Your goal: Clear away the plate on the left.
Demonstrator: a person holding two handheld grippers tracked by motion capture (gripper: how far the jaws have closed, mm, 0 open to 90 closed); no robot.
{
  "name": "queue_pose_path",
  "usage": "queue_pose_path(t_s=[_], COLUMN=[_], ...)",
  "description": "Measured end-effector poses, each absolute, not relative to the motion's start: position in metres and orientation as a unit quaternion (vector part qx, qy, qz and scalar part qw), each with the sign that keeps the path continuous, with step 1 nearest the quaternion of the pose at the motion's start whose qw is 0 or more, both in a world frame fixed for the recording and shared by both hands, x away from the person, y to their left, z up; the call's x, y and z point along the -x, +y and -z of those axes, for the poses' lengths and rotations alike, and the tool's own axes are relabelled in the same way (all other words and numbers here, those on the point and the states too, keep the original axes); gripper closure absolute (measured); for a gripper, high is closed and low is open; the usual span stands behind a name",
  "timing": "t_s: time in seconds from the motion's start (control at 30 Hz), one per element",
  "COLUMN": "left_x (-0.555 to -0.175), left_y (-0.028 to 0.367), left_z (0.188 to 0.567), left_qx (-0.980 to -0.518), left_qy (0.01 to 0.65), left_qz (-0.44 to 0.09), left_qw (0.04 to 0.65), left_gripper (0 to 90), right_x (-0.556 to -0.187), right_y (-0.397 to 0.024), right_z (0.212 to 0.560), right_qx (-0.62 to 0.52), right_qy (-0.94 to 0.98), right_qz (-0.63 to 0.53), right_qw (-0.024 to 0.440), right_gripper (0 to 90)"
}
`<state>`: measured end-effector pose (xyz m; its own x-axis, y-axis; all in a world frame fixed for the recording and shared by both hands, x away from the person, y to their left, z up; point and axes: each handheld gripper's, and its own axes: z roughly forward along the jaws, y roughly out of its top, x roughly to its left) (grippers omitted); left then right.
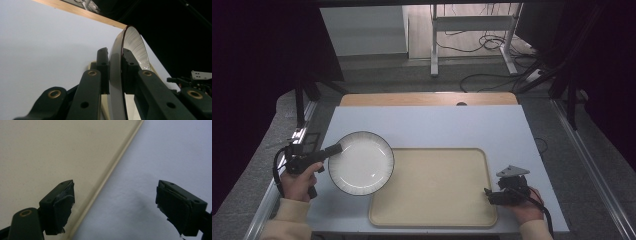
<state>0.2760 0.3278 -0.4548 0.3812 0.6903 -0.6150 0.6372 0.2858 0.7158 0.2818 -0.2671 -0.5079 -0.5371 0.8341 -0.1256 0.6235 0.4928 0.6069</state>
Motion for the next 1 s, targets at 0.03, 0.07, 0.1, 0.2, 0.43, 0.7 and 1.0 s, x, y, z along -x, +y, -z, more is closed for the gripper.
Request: queue_pose_path(t_s=[0.03,0.07,0.1,0.2,0.43,0.7,1.0], left_x=[-0.276,-0.276,-0.277,-0.278,-0.281,-0.287,-0.291], left_y=[0.326,0.324,0.322,0.314,0.295,0.273,0.246], left_z=[0.455,0.455,0.455,0.456,0.460,0.465,0.467], left_qx=[-0.595,-0.597,-0.597,-0.598,-0.612,-0.621,-0.630], left_qy=[0.555,0.553,0.552,0.548,0.540,0.532,0.518], left_qz=[-0.019,-0.016,-0.013,-0.005,0.009,0.031,0.039], left_qw=[0.580,0.581,0.583,0.585,0.577,0.575,0.577], left_gripper=[79.9,79.9,79.9,79.9,79.9,79.9,79.9], right_x=[-0.282,-0.282,-0.282,-0.281,-0.281,-0.281,-0.280], right_y=[-0.268,-0.268,-0.268,-0.269,-0.270,-0.271,-0.272], right_z=[0.507,0.507,0.507,0.505,0.504,0.503,0.502], right_qx=[-0.436,-0.436,-0.437,-0.439,-0.441,-0.443,-0.446], right_qy=[0.838,0.836,0.836,0.833,0.829,0.826,0.823], right_qz=[-0.257,-0.259,-0.259,-0.262,-0.267,-0.268,-0.271], right_qw=[0.207,0.208,0.209,0.213,0.217,0.221,0.225], right_gripper=[16.3,16.3,16.2,16.3,16.3,16.3,16.3])
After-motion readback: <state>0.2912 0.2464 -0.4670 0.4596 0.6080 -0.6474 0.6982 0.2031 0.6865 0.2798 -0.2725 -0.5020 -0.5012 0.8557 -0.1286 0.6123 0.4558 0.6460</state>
